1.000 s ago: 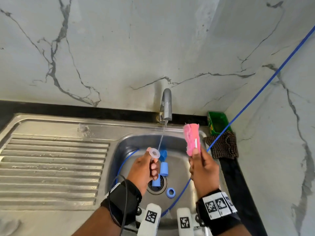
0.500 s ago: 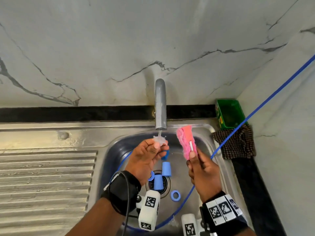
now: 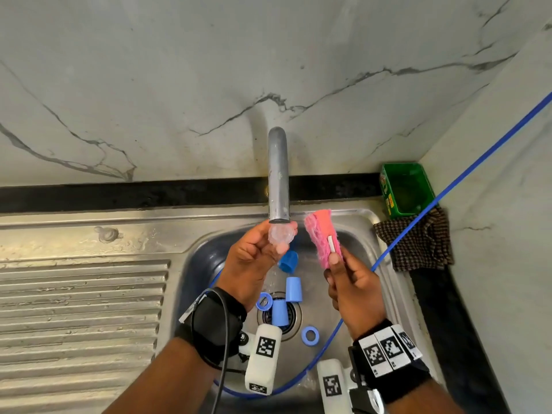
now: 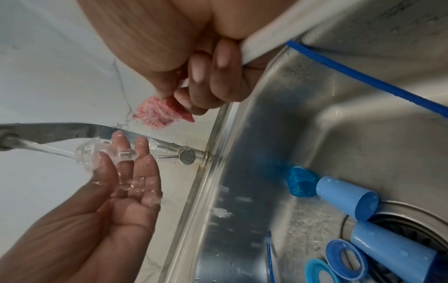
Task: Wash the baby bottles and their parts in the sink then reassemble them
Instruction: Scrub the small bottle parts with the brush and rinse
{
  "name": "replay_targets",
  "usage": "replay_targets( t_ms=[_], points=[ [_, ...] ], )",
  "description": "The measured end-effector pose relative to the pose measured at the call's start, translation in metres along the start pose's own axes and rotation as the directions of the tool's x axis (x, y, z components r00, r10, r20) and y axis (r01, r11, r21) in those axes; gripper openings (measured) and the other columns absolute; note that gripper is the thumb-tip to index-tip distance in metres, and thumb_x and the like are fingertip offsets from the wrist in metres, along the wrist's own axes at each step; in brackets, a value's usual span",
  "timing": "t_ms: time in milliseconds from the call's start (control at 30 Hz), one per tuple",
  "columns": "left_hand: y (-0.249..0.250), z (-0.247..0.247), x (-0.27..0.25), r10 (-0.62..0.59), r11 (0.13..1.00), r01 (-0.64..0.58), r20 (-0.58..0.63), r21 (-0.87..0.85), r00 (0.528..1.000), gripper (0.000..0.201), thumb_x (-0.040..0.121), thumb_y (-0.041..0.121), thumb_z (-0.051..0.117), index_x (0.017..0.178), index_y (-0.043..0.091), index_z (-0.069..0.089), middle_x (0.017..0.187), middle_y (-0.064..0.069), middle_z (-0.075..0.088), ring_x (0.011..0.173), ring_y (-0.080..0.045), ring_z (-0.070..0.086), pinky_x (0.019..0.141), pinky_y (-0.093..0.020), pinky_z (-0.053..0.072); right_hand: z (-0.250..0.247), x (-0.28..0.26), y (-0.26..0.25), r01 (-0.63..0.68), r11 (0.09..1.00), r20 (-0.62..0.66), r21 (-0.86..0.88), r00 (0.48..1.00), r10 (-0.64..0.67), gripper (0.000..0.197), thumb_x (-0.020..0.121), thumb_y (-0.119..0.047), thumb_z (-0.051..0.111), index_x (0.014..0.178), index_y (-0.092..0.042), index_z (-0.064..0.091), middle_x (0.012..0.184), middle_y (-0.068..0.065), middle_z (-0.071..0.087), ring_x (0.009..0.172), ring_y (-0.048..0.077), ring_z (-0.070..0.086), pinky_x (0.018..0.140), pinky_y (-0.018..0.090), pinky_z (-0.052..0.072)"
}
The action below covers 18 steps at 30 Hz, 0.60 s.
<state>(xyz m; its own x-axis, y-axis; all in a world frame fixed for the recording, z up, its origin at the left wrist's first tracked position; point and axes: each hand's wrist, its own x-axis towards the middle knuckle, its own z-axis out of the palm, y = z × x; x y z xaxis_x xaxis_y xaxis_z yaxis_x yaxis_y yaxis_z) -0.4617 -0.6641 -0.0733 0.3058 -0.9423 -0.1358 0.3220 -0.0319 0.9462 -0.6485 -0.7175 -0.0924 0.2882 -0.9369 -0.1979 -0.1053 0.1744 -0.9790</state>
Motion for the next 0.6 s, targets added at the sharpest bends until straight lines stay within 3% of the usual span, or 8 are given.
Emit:
replay_targets(
  t_ms=[100,200,300,400,500,600],
  points=[
    [0.008,0.004,0.000,0.014,1.000,-0.014,-0.005,0.024,1.000,0.033,0.091,-0.003,0.061,0.123,0.007,0.056,0.122,-0.003,0.072,0.118,-0.018,0.066,0.093,-0.023,0.052,-0.001,-0.007,-0.008,0.013,1.000,0.002,0.010,1.000,-0.013,0.039,0.097,-0.041,0.052,0.133,-0.032,0.063,0.063,0.005,0.043,0.049,0.011,0.031,0.040,0.019,0.029],
    [0.015,0.007,-0.003,0.040,0.996,-0.035,-0.055,0.085,0.998,0.034,0.089,-0.012,0.062,0.120,-0.002,0.054,0.113,-0.014,0.074,0.106,-0.023,0.072,0.086,-0.024,0.055,-0.003,-0.016,-0.015,0.047,0.999,0.005,0.007,0.999,-0.047,0.036,0.099,-0.038,0.051,0.133,-0.032,0.063,0.062,0.003,0.043,0.048,0.010,0.031,0.040,0.018,0.029],
    [0.027,0.012,-0.008,0.066,0.985,-0.044,-0.130,0.165,0.989,0.038,0.083,-0.009,0.072,0.117,-0.003,0.057,0.100,-0.009,0.077,0.093,-0.016,0.075,0.077,-0.021,0.056,-0.005,-0.027,-0.022,0.076,0.997,0.009,0.012,0.997,-0.076,0.032,0.103,-0.031,0.050,0.132,-0.033,0.063,0.062,0.003,0.043,0.048,0.010,0.030,0.041,0.018,0.029],
    [0.037,0.016,-0.011,0.086,0.957,-0.037,-0.160,0.287,0.983,0.045,0.073,0.002,0.085,0.110,0.012,0.063,0.088,0.004,0.078,0.085,-0.008,0.073,0.075,-0.019,0.056,-0.005,-0.035,-0.030,0.095,0.995,0.009,0.039,0.995,-0.095,0.030,0.104,-0.026,0.049,0.127,-0.038,0.063,0.063,0.005,0.041,0.048,0.009,0.029,0.040,0.018,0.028],
    [0.044,0.016,-0.015,0.102,0.934,-0.031,-0.183,0.356,0.978,0.046,0.068,0.012,0.091,0.105,0.018,0.066,0.086,0.001,0.077,0.081,-0.009,0.072,0.074,-0.023,0.058,-0.007,-0.045,-0.038,0.122,0.992,0.013,0.036,0.992,-0.123,0.028,0.103,-0.025,0.050,0.124,-0.039,0.064,0.062,0.004,0.042,0.048,0.009,0.029,0.040,0.018,0.028],
    [0.050,0.019,-0.017,0.126,0.924,-0.049,-0.182,0.378,0.975,0.035,0.072,0.011,0.088,0.102,0.013,0.069,0.088,-0.003,0.076,0.080,-0.009,0.071,0.072,-0.020,0.057,-0.010,-0.051,-0.040,0.132,0.991,0.011,0.015,0.991,-0.133,0.028,0.103,-0.027,0.051,0.126,-0.037,0.065,0.061,0.002,0.042,0.049,0.010,0.029,0.041,0.018,0.028]
  ],
)
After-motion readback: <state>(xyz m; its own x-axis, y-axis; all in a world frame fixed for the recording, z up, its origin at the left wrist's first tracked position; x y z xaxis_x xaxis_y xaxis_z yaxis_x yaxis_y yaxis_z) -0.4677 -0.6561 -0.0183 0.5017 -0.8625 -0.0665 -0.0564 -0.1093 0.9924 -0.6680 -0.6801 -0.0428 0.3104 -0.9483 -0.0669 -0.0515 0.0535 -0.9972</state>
